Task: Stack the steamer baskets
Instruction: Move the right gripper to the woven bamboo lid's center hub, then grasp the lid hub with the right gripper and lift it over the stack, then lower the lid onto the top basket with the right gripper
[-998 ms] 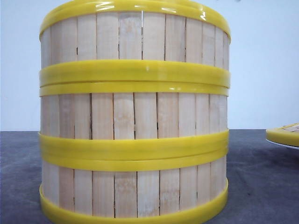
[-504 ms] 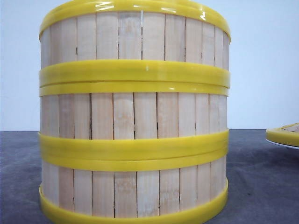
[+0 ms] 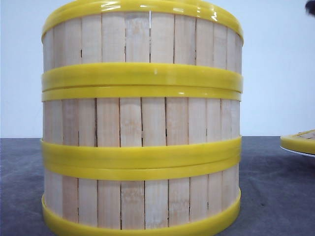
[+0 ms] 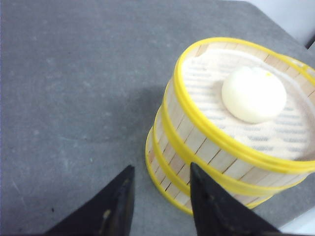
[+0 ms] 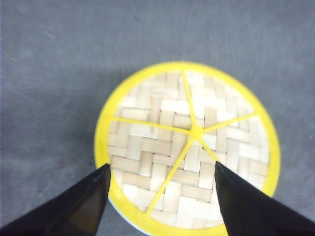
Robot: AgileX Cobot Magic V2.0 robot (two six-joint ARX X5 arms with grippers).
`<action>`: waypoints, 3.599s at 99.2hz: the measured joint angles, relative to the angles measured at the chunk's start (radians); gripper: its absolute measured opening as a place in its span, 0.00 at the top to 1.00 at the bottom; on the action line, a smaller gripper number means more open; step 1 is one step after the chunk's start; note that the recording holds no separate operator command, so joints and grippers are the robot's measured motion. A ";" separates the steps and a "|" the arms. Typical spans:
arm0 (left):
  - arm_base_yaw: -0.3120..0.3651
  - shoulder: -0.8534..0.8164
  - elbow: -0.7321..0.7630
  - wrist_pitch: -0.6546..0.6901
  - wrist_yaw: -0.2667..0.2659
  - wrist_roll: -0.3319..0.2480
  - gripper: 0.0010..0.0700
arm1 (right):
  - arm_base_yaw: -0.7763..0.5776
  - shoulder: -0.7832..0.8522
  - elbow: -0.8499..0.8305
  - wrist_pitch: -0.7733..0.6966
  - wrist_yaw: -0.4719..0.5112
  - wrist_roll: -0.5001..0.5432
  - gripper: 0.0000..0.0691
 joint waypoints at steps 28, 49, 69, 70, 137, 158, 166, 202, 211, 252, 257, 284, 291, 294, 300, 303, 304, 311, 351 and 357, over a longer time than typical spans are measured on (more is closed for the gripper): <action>0.000 0.000 0.000 -0.028 0.000 0.000 0.73 | -0.131 0.161 0.000 0.034 -0.092 0.000 0.41; 0.000 0.000 0.000 -0.035 0.000 0.000 0.73 | -0.161 0.243 0.000 0.090 -0.097 0.000 0.41; 0.000 0.000 0.000 -0.048 0.000 0.000 0.73 | -0.161 0.286 0.000 0.130 -0.097 0.000 0.52; 0.000 0.000 0.000 -0.048 0.000 0.000 0.73 | -0.161 0.288 0.000 0.130 -0.098 0.000 0.53; 0.000 0.000 0.000 -0.056 0.000 0.000 0.73 | -0.161 0.324 0.000 0.140 -0.109 0.000 0.89; 0.000 0.000 0.000 -0.056 0.000 0.000 0.73 | -0.161 0.324 0.001 0.143 -0.110 0.000 0.92; 0.000 0.000 0.000 -0.056 0.000 0.000 0.73 | -0.161 0.319 0.001 0.143 -0.111 0.000 0.92; 0.000 0.000 0.000 -0.056 0.000 0.000 0.73 | -0.145 0.129 0.108 0.075 -0.150 -0.003 0.92; 0.000 0.000 0.000 -0.055 0.000 0.000 0.73 | -0.117 0.080 0.168 0.033 -0.181 -0.003 0.92; 0.000 0.000 0.000 -0.039 0.000 0.000 0.73 | 0.187 0.062 0.556 -0.203 -0.205 -0.064 0.92; 0.000 0.000 0.000 -0.040 0.000 0.000 0.73 | 0.237 0.064 0.587 -0.217 -0.205 -0.064 0.92; 0.000 0.000 0.000 -0.039 0.000 0.000 0.73 | 0.491 0.151 0.702 -0.282 -0.201 -0.063 0.92; 0.000 0.000 0.000 -0.039 0.000 0.000 0.73 | 0.546 0.182 0.705 -0.283 -0.196 -0.063 0.92; 0.000 0.000 0.000 -0.039 0.000 0.000 0.73 | 0.569 0.196 0.705 -0.283 -0.192 -0.063 0.92; 0.000 0.000 0.000 -0.039 0.000 0.000 0.73 | 0.612 0.225 0.708 -0.280 -0.173 -0.063 0.93; 0.000 0.000 0.000 -0.039 0.000 0.000 0.73 | 0.631 0.238 0.708 -0.276 -0.170 -0.063 0.93; 0.000 0.000 0.000 -0.039 0.000 0.000 0.73 | 0.637 0.243 0.708 -0.275 -0.169 -0.063 0.93; 0.000 0.000 0.000 -0.039 0.000 0.000 0.73 | 0.673 0.278 0.709 -0.267 -0.169 -0.063 0.93; 0.000 0.000 0.000 -0.051 0.000 0.000 0.73 | 0.830 0.391 0.710 -0.273 -0.144 -0.063 0.93; 0.000 0.000 0.000 -0.056 0.000 0.000 0.73 | 0.844 0.391 0.710 -0.278 -0.131 -0.063 0.93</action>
